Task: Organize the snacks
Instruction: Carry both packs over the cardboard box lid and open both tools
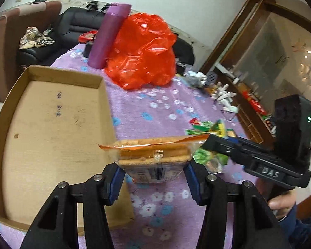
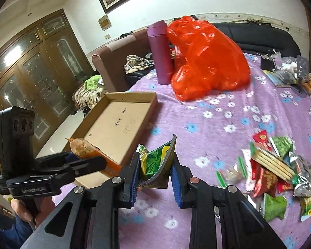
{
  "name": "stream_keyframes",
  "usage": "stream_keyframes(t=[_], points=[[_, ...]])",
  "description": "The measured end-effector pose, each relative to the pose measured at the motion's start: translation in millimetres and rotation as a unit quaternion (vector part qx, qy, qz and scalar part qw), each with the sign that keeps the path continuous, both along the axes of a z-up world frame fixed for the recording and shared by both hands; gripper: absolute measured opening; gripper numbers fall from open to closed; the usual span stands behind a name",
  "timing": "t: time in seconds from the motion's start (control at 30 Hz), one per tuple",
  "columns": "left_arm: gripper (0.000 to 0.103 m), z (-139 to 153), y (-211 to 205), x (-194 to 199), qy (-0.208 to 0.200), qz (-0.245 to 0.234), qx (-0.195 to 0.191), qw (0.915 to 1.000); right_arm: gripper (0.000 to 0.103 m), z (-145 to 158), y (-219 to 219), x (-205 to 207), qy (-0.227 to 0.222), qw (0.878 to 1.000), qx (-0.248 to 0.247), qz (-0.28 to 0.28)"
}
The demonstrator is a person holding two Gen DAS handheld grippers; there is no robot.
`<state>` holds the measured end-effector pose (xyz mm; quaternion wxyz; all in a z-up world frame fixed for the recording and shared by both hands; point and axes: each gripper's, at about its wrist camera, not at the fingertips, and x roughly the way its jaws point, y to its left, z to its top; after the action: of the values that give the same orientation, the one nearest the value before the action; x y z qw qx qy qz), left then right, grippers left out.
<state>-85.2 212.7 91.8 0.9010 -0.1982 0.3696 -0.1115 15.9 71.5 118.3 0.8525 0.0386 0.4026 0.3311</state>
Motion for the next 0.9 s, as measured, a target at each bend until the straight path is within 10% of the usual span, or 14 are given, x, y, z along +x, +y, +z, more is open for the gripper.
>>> stream_keyframes(t=[0.43,0.9], points=[[0.053,46.5,61.6,-2.0,-0.016,0.061,0.061,0.9961,0.03,17.0,51.4,18.9,-0.01,1.0,0.007,0.024],[0.053,-3.9,136.9,82.5,0.089,0.134,0.072,0.9844,0.03,-35.3,154.0,110.7,0.035,0.999,0.0,0.011]])
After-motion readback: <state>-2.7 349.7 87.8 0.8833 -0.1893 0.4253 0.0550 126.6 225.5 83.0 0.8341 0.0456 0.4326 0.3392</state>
